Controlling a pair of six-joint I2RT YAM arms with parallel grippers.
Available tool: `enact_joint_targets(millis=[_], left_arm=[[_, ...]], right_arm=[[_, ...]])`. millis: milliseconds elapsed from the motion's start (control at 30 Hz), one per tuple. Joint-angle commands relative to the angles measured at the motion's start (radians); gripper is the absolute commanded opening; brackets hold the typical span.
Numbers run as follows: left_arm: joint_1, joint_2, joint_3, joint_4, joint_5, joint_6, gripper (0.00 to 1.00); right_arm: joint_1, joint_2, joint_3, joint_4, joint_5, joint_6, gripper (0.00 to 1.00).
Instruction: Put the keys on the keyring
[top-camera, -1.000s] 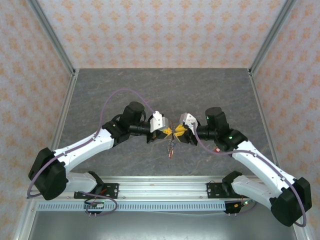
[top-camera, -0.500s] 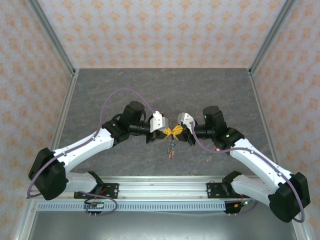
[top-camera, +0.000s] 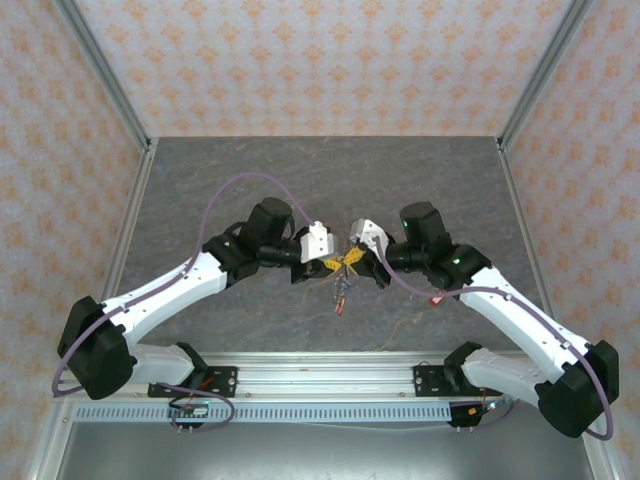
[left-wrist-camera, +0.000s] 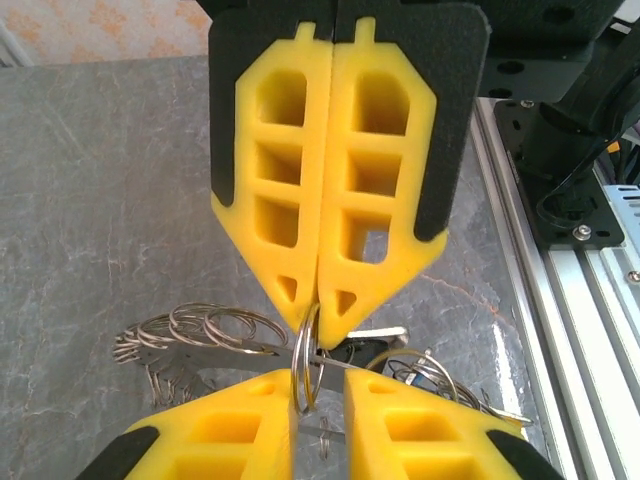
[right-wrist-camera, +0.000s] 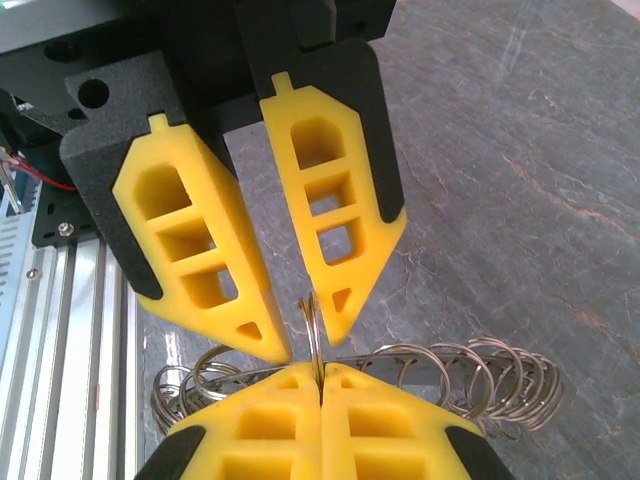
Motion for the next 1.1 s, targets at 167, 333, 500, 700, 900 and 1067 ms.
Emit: enact_joint_targets(millis=[167, 333, 500, 700, 900, 1067], left_arm=[[-0.014, 0.003, 0.03, -0.026, -0.027, 0.033, 0.19], [-0.014, 0.01, 0.032, -0.029, -0.02, 0.031, 0.14], [-0.014, 0.013, 0.029, -0.016, -0.014, 0.022, 0.0], [-0.013, 0.009, 0.001, 0.057, 0.042, -0.025, 0.0], [-0.006, 0.001, -0.027, 0.13, 0.106, -0.059, 0.0], [-0.001, -0.008, -0.047, 0.176, 0.127, -0.087, 0.0]], right_arm=[[0.044, 0.039, 0.107, -0.132, 0.089, -0.046, 0.0], [0.056, 0.051, 0.125, -0.139, 0.093, -0.032, 0.0], [0.058, 0.037, 0.115, -0.11, 0.073, -0.025, 0.05], [0.029, -0.008, 0.036, -0.014, 0.026, -0.014, 0.19], [-0.022, -0.024, -0.036, 0.079, -0.082, 0.016, 0.21], [-0.059, -0.04, -0.073, 0.103, -0.108, 0.019, 0.19]])
